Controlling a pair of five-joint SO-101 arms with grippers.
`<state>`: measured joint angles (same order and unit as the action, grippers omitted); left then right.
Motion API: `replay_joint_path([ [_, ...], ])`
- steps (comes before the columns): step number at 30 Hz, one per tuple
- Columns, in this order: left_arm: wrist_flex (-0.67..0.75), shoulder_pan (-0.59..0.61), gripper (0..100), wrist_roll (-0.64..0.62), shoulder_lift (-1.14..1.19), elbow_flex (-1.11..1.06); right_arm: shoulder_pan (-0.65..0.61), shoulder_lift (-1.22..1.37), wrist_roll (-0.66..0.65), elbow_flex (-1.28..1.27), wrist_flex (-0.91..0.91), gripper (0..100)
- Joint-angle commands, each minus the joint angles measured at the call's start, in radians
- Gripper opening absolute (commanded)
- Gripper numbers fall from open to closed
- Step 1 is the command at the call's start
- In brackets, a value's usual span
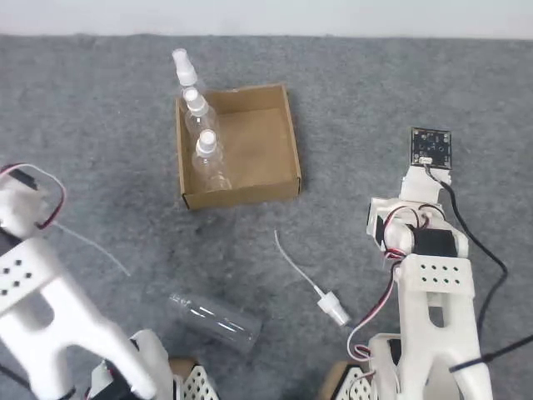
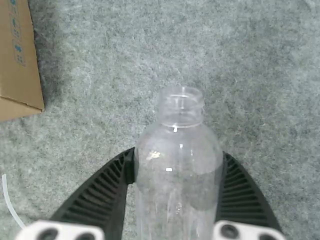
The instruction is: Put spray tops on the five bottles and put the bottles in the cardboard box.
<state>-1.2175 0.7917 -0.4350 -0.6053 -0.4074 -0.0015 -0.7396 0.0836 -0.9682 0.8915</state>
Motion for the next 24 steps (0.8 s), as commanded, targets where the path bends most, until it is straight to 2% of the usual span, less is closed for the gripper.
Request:
replay_joint_path([
  [1,-0.003,-0.006,1,-0.026,-0.058,0.012,0.010,-0.038,0.002,0.011,-0.019,17.6],
  [18,-0.002,-0.236,1,-0.190,-0.382,-0.134,0.008,-0.047,0.002,0.011,-0.016,17.3],
  [24,0.017,-0.252,1,-0.242,-0.459,-0.133,0.010,-0.047,0.002,0.011,-0.016,17.3],
])
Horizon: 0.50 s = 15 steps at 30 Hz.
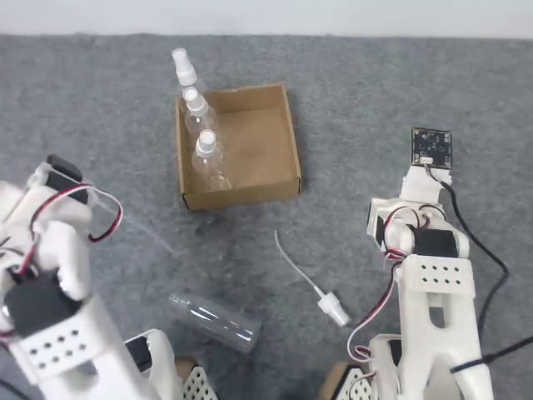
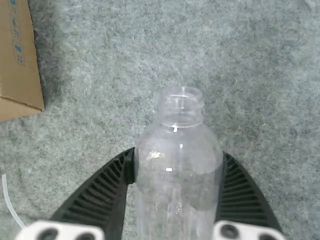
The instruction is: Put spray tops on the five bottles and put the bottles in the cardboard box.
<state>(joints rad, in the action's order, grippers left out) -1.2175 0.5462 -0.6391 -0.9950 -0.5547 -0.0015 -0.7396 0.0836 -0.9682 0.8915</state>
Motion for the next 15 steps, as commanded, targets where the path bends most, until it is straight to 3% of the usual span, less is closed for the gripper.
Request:
replay_joint_path([
  [1,0.026,-0.006,1,-0.041,-0.084,0.012,0.010,-0.047,0.002,0.011,-0.016,17.3],
  [15,0.031,-0.006,1,-0.041,-0.144,0.012,0.005,-0.047,0.002,0.011,-0.018,17.3],
])
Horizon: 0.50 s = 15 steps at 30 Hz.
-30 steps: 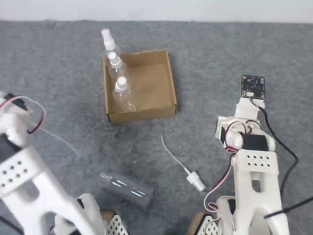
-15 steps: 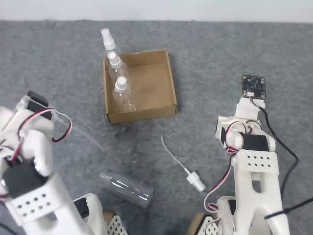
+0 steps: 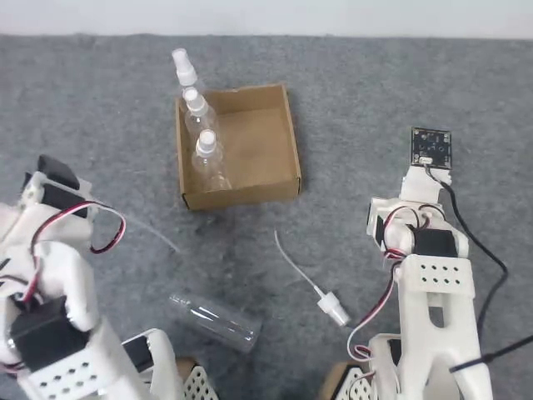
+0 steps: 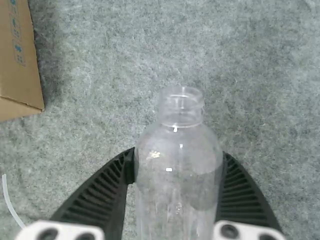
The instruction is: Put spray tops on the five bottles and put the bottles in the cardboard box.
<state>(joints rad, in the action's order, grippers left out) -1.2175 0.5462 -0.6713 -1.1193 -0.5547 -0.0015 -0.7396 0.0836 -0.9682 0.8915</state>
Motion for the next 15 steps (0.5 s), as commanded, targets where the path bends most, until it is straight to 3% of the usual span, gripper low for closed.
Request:
replay_joint_path([
  [1,0.028,-0.006,1,-0.009,-0.020,0.012,0.004,-0.047,0.002,0.011,-0.018,17.3],
  [15,0.028,-0.005,1,-0.009,-0.021,-0.048,-0.042,-0.047,0.002,0.011,-0.018,17.3],
])
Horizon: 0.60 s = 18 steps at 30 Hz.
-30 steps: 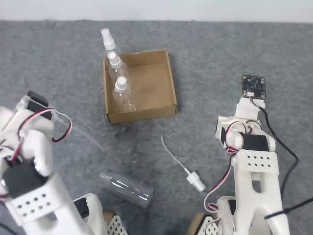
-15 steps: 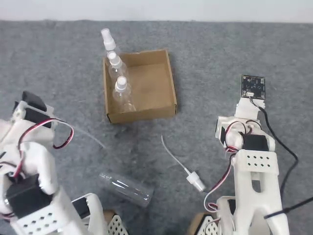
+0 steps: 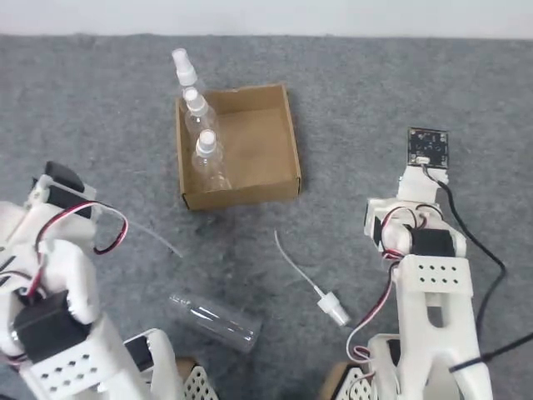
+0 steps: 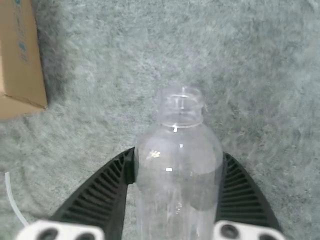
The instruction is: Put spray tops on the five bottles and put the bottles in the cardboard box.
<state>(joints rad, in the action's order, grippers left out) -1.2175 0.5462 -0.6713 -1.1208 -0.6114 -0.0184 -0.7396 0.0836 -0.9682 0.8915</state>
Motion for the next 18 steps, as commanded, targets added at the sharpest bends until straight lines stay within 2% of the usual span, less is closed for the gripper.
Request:
replay_joint_path([
  [1,0.028,-0.005,1,-0.009,-0.020,0.008,-0.025,-0.047,0.002,0.011,-0.018,17.3],
  [8,0.031,-0.006,1,-0.009,-0.020,0.013,-0.088,-0.048,0.002,0.011,-0.018,17.6],
  [18,0.025,-0.021,1,-0.009,-0.020,0.008,-0.094,-0.134,0.000,0.005,-0.007,17.5],
])
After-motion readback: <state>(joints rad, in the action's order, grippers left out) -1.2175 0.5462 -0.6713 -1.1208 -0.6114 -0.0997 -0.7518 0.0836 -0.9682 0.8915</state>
